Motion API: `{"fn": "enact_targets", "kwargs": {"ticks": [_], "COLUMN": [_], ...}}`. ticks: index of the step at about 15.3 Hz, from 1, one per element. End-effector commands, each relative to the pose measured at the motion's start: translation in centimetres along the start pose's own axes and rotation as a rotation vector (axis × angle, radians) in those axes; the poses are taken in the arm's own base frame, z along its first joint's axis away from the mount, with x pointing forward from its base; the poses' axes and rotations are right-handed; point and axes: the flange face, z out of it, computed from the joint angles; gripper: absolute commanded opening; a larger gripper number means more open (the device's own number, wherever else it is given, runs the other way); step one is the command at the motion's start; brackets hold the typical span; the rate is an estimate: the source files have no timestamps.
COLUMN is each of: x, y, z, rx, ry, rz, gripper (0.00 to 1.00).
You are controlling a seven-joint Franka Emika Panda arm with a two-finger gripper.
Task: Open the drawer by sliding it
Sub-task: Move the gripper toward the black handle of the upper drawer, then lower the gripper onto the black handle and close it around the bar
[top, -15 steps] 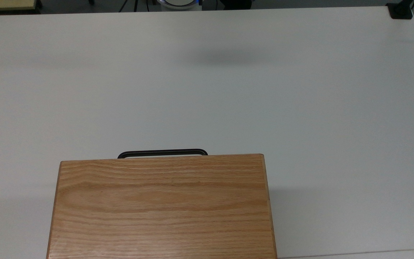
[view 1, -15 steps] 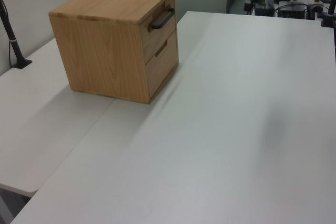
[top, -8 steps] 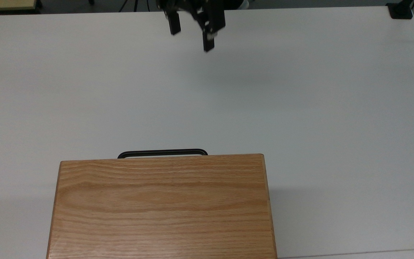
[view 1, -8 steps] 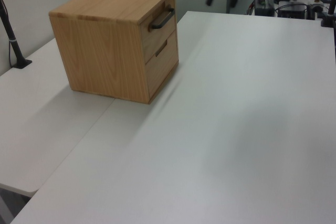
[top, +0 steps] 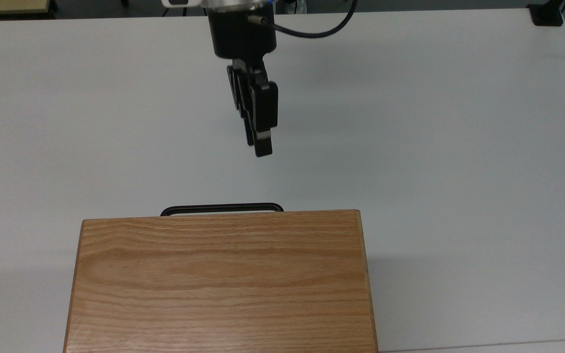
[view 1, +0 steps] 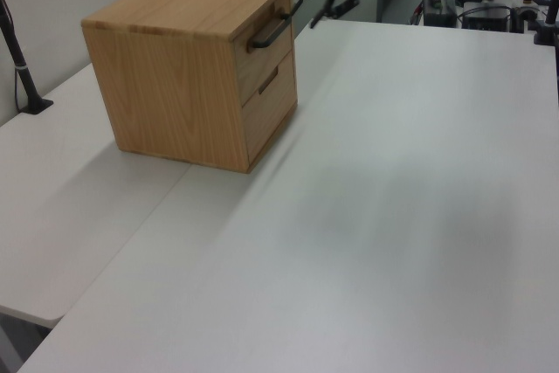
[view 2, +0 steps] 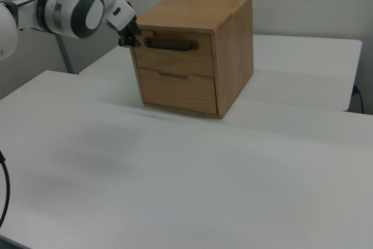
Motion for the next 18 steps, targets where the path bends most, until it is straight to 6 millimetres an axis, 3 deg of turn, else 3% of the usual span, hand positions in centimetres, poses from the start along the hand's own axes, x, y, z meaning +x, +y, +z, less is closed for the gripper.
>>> {"fn": "enact_targets", "kwargs": {"ticks": [1,6,11,16,18], "x": [2.7,4.9,6.2,6.7,7.4], "y": [-1.3,-1.0,0.1,0.6,0.6], "z": [2.0,5.4,6.9,7.1,6.3], "rx": [0.089,0.163,0.139,0.127,0.131], "ry": [0.020,0.059,0.070,0.080,0.090], "rz": [0.088,0.103,0.107,0.099,0.097], "gripper": [0.38,0.41,0.41,0.41,0.41]}}
